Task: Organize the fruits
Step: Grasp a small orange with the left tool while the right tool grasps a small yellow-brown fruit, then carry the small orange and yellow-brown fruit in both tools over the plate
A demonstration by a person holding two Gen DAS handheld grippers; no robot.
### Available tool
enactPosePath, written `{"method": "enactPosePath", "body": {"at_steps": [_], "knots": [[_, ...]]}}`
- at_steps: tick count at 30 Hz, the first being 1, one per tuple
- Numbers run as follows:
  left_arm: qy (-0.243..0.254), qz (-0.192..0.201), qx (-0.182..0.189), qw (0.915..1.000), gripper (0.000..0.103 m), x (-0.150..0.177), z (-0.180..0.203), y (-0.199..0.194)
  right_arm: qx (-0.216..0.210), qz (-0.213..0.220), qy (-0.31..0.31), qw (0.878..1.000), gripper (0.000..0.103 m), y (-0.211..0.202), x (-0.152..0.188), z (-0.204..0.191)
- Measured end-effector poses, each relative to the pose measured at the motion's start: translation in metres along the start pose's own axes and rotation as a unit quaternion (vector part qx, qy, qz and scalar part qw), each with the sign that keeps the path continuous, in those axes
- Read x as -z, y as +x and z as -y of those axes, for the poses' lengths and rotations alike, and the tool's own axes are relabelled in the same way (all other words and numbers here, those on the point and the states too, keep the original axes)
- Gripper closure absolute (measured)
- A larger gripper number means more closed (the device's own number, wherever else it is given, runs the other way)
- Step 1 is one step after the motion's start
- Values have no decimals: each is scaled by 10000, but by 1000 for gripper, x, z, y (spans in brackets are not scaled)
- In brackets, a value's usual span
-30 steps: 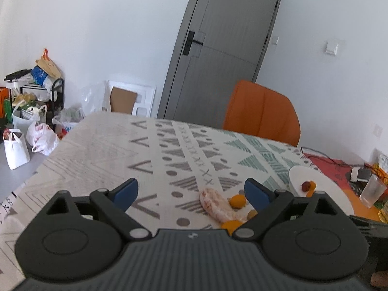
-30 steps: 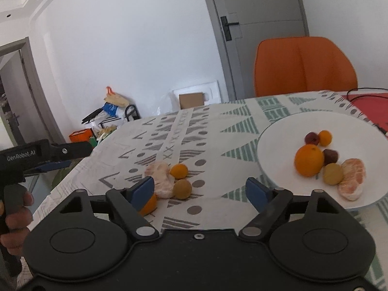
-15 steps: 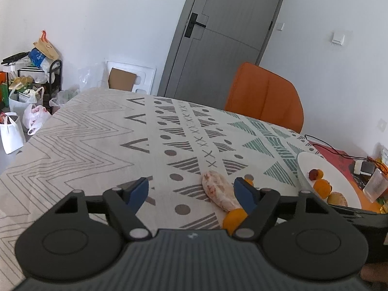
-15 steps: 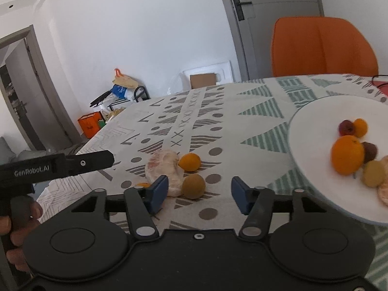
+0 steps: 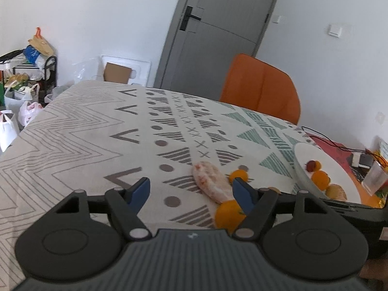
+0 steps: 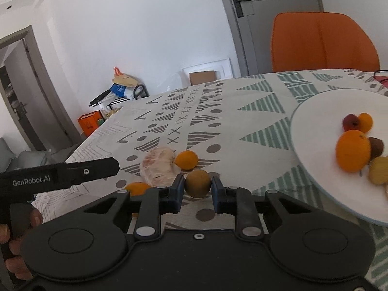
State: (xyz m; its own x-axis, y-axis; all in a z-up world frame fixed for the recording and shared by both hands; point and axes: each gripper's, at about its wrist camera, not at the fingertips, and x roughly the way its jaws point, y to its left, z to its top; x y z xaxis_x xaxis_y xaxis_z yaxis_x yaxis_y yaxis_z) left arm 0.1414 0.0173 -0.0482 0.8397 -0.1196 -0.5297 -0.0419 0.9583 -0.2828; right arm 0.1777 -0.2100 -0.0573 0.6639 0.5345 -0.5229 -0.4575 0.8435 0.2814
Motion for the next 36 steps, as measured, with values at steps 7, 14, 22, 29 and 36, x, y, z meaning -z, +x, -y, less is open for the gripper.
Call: {"method": "enactPosePath", "body": {"at_steps": [7, 14, 22, 29, 36], "knots": [[65, -106, 143, 9998, 29, 5, 13, 4, 86, 71, 90, 9999, 81, -12, 3, 7], [121, -263, 279, 9992, 29, 14, 22, 11, 240, 173, 66, 9995, 81, -26, 3, 8], [280, -634, 194, 9974, 67, 16, 33, 20, 266, 390, 256, 9986, 81, -42, 10, 15], [485, -392, 164, 9979, 67, 9, 54, 10, 215, 558, 301, 9978, 81, -55, 10, 21], [653, -285, 228, 9972, 67, 5, 76, 7, 379, 805, 419, 9952, 81, -74, 7, 38]]}}
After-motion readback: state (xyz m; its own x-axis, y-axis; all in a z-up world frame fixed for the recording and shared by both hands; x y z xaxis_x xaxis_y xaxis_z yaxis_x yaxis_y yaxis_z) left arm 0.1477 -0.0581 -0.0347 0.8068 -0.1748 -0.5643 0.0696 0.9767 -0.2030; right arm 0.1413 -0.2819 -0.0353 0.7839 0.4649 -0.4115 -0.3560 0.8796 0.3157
